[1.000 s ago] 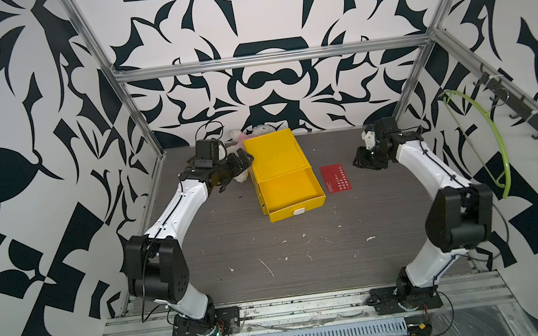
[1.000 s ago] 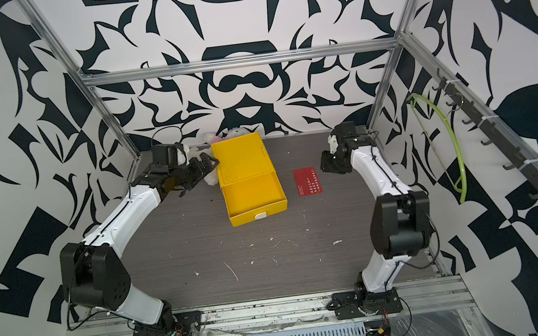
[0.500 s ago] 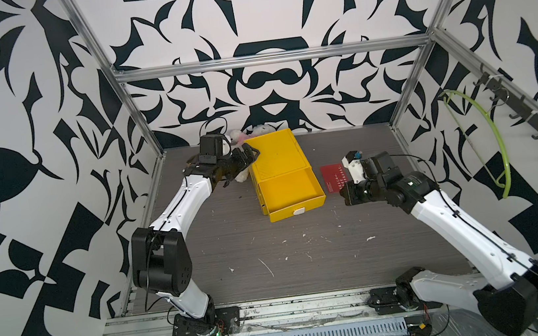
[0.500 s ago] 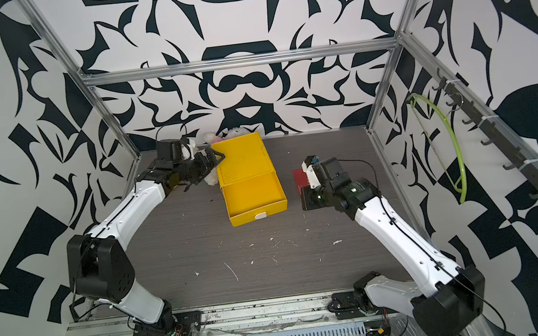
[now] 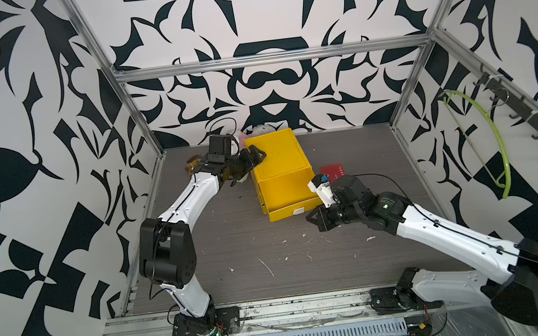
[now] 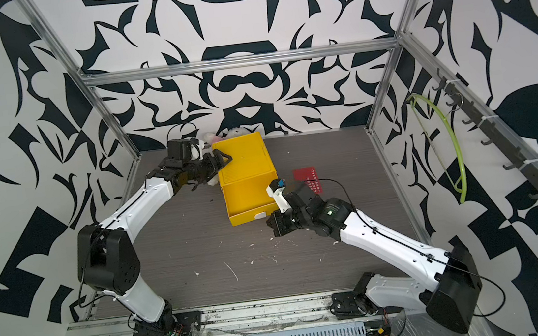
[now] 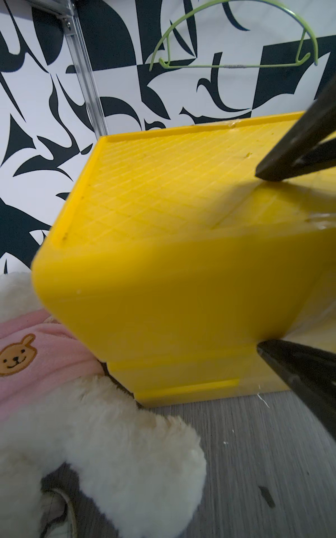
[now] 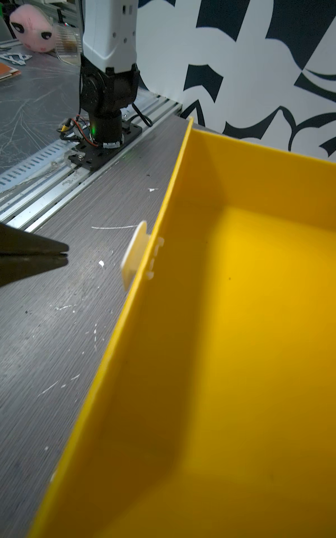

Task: Take the postcards out of the drawer
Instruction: Close the drawer of the storage box.

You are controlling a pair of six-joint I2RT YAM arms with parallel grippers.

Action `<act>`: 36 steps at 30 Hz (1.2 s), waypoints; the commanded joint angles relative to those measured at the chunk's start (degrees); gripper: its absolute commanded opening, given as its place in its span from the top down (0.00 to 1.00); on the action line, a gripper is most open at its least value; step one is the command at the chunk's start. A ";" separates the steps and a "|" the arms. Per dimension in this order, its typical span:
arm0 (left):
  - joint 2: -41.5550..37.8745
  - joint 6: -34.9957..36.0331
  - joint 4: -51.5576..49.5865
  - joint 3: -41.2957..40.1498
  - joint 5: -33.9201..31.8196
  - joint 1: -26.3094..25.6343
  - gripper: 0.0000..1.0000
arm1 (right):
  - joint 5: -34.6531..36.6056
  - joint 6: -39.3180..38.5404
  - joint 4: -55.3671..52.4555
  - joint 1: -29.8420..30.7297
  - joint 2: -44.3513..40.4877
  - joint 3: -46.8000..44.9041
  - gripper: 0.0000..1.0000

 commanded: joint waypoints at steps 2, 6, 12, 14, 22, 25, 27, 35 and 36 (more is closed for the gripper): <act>1.91 0.76 -1.70 -0.14 -0.41 -1.30 0.11 | 2.15 1.35 6.85 1.05 -0.13 -0.37 1.00; 2.00 0.89 -2.07 -0.48 -0.50 -1.47 0.11 | 3.58 1.18 9.00 1.10 0.74 -0.55 1.00; 1.72 0.81 -2.32 -0.91 -0.67 -1.69 0.11 | 3.98 0.16 10.24 1.54 4.48 0.70 1.00; 1.57 0.90 -2.48 -1.15 -0.77 -1.69 0.11 | 5.24 -0.32 10.99 1.58 5.17 0.79 1.00; 1.02 1.26 -3.03 -1.54 -1.16 -1.69 0.11 | 11.69 -3.38 16.40 1.54 8.00 2.90 1.00; 1.03 1.16 -3.03 -1.54 -0.94 -1.69 0.11 | 14.60 -5.12 16.91 1.56 9.76 4.49 1.00; 0.94 1.07 -3.02 -1.59 -0.85 -1.69 0.11 | 15.37 -5.98 18.05 1.53 11.10 5.07 1.00; 0.37 0.89 -3.03 -2.33 -0.59 -1.95 0.11 | 20.30 -5.22 22.27 1.52 17.04 7.76 1.00; 0.39 0.89 -3.08 -2.35 -0.50 -1.96 0.11 | 20.74 -4.92 23.06 1.56 17.53 7.97 1.00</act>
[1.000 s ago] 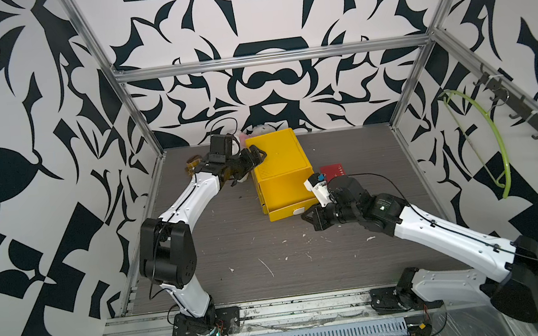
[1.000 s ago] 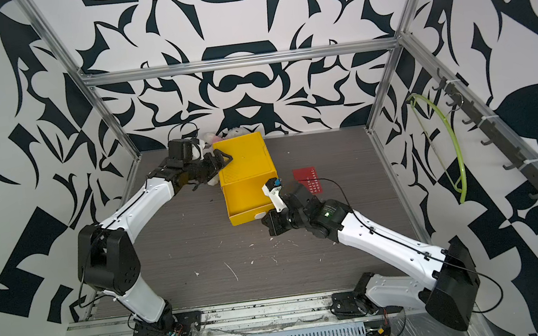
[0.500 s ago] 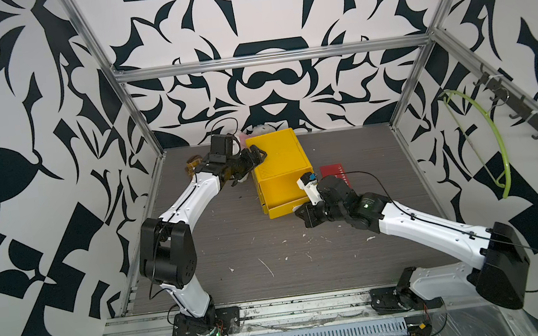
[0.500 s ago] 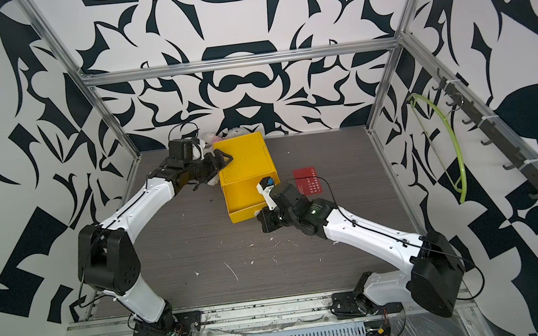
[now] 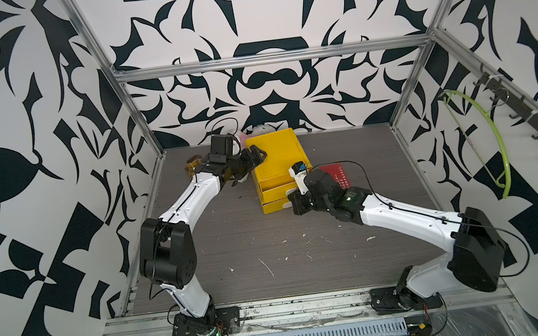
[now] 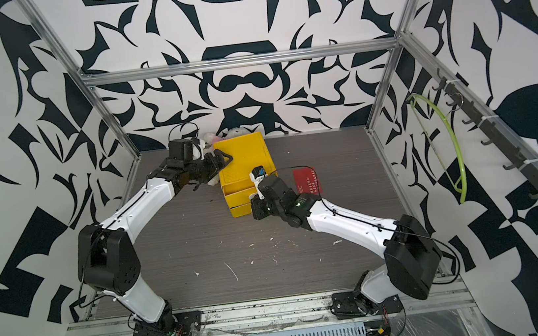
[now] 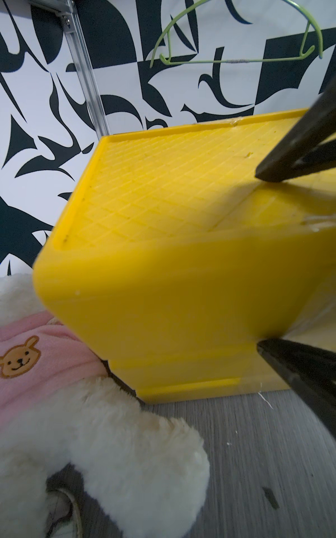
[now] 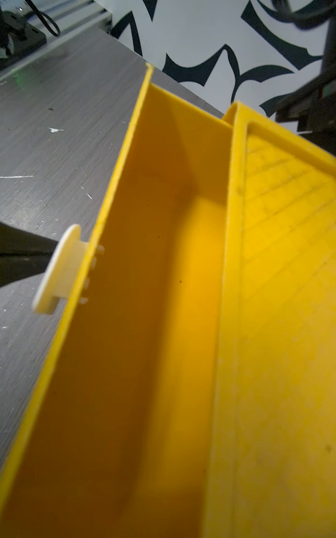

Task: Take the postcards out of the drawer
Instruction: Close the drawer of the storage box.

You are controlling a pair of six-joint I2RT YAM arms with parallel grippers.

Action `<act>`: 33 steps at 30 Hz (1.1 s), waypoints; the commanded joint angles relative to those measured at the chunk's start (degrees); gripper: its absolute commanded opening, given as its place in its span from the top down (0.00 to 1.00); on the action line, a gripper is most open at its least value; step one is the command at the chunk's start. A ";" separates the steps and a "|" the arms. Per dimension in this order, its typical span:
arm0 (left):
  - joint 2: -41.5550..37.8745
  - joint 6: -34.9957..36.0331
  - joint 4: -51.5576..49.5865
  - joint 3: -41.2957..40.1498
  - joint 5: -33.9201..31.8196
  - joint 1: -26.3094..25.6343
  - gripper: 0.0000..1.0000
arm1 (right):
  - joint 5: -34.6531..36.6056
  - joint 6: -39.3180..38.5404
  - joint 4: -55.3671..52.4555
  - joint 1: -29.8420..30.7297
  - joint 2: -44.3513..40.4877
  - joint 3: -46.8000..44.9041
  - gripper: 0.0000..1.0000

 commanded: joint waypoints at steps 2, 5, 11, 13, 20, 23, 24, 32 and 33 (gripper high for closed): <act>0.46 0.76 -3.60 -2.32 0.81 -1.23 0.11 | 4.50 -0.26 6.30 0.05 1.43 3.44 1.00; 0.55 0.66 -3.51 -2.34 0.95 -1.23 0.11 | 5.24 -1.20 7.65 0.01 3.65 5.18 1.00; 0.07 0.74 -3.57 -2.42 1.20 -1.25 0.11 | 7.31 -3.09 7.43 0.05 6.10 8.13 1.00; 0.02 0.91 -3.82 -2.43 1.38 -1.23 0.11 | 7.40 -3.29 7.66 -0.02 6.49 8.48 1.00; -0.07 1.00 -3.83 -2.60 1.35 -1.27 0.10 | 6.42 -3.16 5.39 -0.02 5.52 8.92 1.00; -0.06 0.83 -3.61 -2.49 1.25 -1.25 0.10 | 4.22 -1.83 3.54 0.00 2.62 6.81 1.00; -0.06 0.88 -3.52 -2.42 1.21 -1.30 0.09 | 3.51 -0.90 2.71 -0.02 1.53 5.98 1.00; 1.07 2.39 -4.50 -0.18 0.59 -1.23 0.09 | -1.44 6.76 -2.67 -2.20 -5.64 -1.43 1.00; 1.25 2.54 -4.64 0.14 0.59 -1.24 0.09 | -3.18 8.68 -1.65 -3.29 -6.33 -3.08 0.98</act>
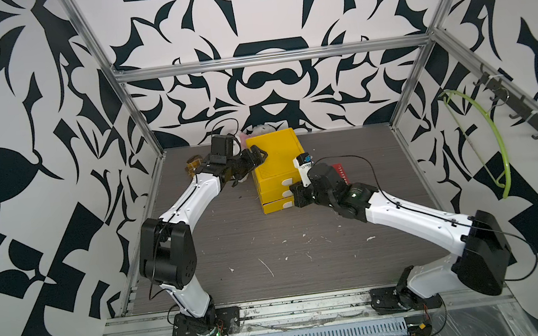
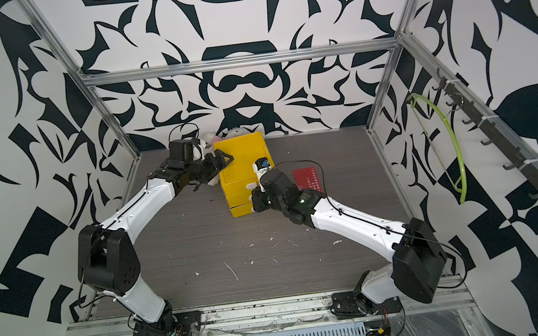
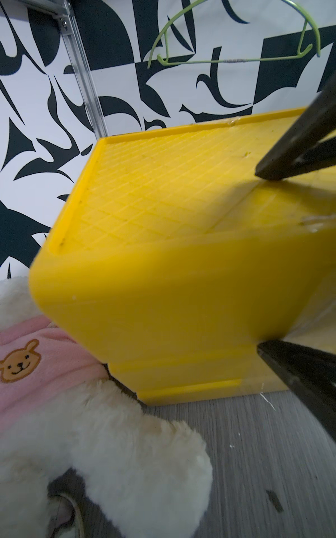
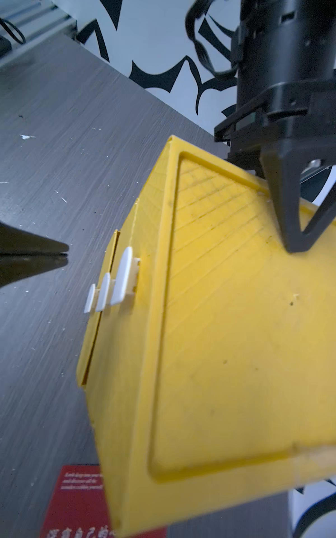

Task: Take the postcards out of the drawer
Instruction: Close the drawer of the storage box, then open the drawer in the storage box.

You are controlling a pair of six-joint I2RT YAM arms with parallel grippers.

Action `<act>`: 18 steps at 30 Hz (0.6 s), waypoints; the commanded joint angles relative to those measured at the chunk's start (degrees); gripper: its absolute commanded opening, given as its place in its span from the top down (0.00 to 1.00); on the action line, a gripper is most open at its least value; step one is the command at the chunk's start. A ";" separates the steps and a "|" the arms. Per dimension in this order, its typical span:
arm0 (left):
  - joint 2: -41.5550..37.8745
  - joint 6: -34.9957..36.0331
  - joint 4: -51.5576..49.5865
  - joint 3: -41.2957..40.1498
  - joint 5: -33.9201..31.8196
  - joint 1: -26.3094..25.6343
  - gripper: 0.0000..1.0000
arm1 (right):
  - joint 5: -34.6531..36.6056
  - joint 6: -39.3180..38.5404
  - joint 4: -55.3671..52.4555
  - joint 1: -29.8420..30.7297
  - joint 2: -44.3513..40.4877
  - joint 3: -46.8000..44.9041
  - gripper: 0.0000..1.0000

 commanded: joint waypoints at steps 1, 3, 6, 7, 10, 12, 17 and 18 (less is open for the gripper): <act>1.47 2.10 -5.38 0.71 0.54 -1.14 0.09 | -5.94 7.17 1.30 -2.95 -2.32 -5.04 0.95; 1.62 2.11 -5.11 0.91 0.66 -1.11 0.09 | -9.71 12.07 6.32 -5.94 -3.75 -9.22 0.89; 1.73 2.14 -4.82 1.00 0.90 -1.15 0.09 | -14.85 17.72 15.45 -9.83 -4.87 -15.40 0.79; 1.74 2.13 -4.76 1.00 0.94 -1.12 0.09 | -15.58 18.63 17.52 -10.40 -4.78 -16.52 0.75; 1.87 2.15 -4.72 1.17 1.12 -1.12 0.09 | -17.26 19.89 21.43 -10.87 -3.06 -17.92 0.69; 2.00 2.24 -4.76 1.35 1.22 -1.15 0.09 | -20.21 21.44 26.39 -11.42 -0.93 -18.83 0.65; 2.00 2.32 -4.71 1.35 1.30 -1.12 0.09 | -26.42 25.20 43.00 -12.96 5.46 -21.70 0.52; 2.00 2.37 -4.64 1.35 1.25 -1.15 0.09 | -27.02 25.90 45.55 -13.01 7.04 -21.89 0.51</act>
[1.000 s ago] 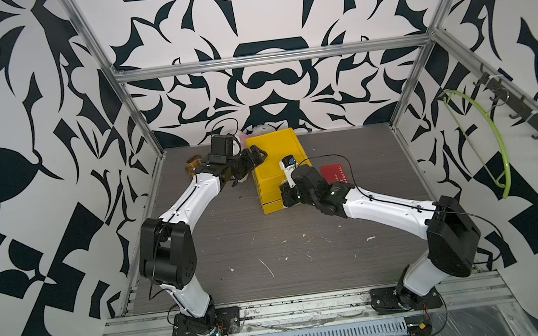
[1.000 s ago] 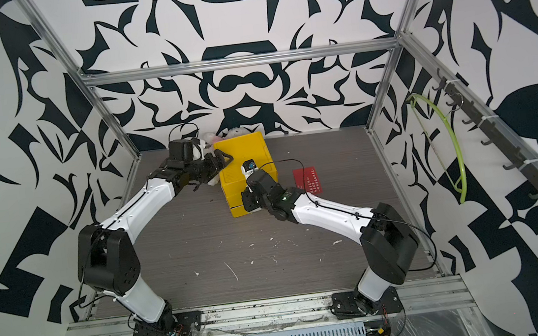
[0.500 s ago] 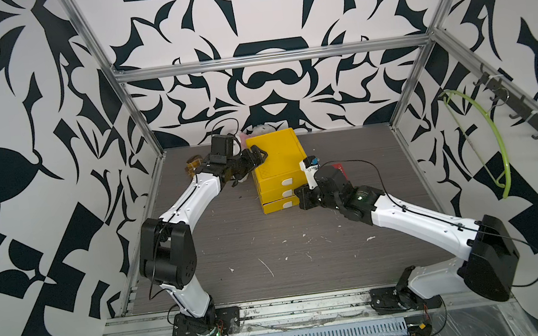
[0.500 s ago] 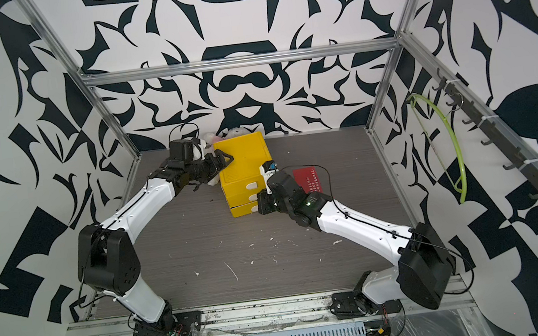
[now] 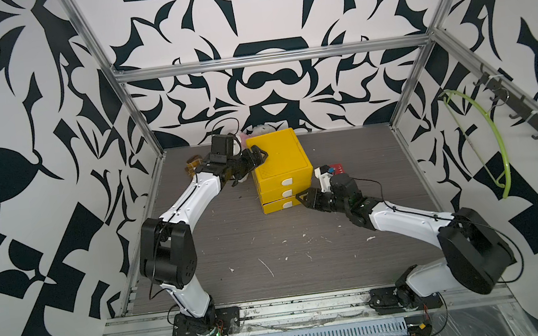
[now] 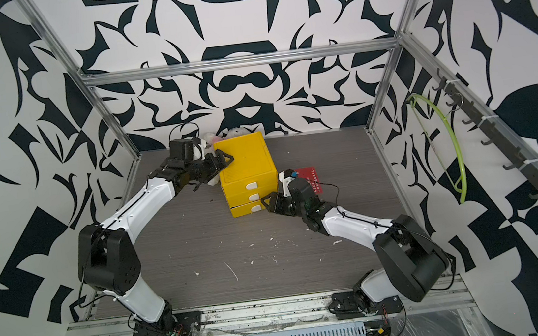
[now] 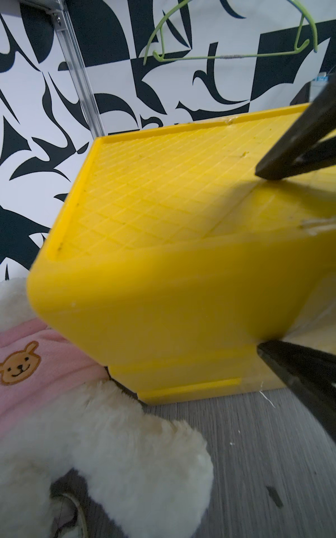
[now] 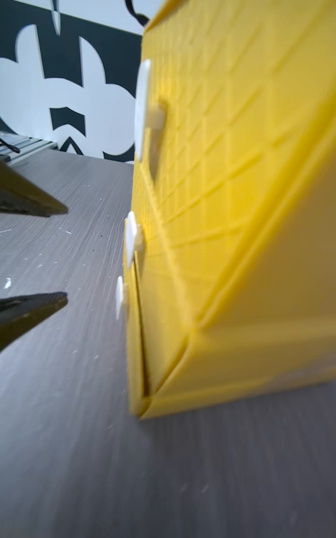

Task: Take the postcards out of the drawer
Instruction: Open the drawer in the storage box.

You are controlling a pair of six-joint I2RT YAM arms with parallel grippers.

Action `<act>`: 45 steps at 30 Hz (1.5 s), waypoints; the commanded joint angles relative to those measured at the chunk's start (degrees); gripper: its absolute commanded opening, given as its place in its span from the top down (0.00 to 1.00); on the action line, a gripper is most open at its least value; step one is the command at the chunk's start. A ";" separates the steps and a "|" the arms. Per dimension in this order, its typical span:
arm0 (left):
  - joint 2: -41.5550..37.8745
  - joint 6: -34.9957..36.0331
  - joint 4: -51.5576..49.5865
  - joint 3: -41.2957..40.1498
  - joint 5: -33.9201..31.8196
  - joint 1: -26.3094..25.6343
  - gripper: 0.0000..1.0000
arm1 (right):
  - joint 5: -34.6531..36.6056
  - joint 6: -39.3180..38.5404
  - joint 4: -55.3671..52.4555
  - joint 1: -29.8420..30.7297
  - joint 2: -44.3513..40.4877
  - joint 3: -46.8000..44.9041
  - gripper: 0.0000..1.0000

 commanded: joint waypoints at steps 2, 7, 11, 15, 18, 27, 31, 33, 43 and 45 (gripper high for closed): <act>1.80 1.52 -3.89 0.65 1.33 -1.05 0.09 | -6.29 5.23 19.22 -0.65 5.50 -1.74 0.50; 1.63 1.71 -4.20 0.39 1.17 -1.01 0.09 | -6.93 9.76 33.14 -0.55 10.95 -4.92 0.40; 1.72 1.89 -4.38 0.47 0.99 -1.02 0.09 | -5.86 10.08 37.85 -0.12 11.77 -6.01 0.36; 2.06 2.07 -4.53 0.91 0.80 -1.02 0.09 | -8.58 11.68 39.06 -0.11 14.88 -3.63 0.34; 2.07 2.07 -4.66 1.09 0.73 -1.02 0.09 | -10.09 16.55 46.84 -0.21 19.92 -2.62 0.29; 1.45 2.51 -5.56 0.70 0.11 -1.02 0.08 | -7.25 21.31 57.84 -0.17 25.13 -2.75 0.27; 1.85 2.17 -5.19 0.56 0.37 -1.02 0.08 | -6.99 22.12 58.97 -0.08 25.54 -2.92 0.33; 1.97 1.81 -4.94 0.48 0.76 -1.02 0.08 | -7.09 23.33 59.55 -0.10 26.09 -2.51 0.36; 1.54 1.98 -5.06 0.30 0.64 -1.00 0.08 | -5.44 24.26 59.56 0.23 24.36 -2.22 0.42; 1.63 1.89 -5.05 0.30 0.73 -1.01 0.08 | -5.31 24.46 59.63 0.28 24.09 -2.28 0.41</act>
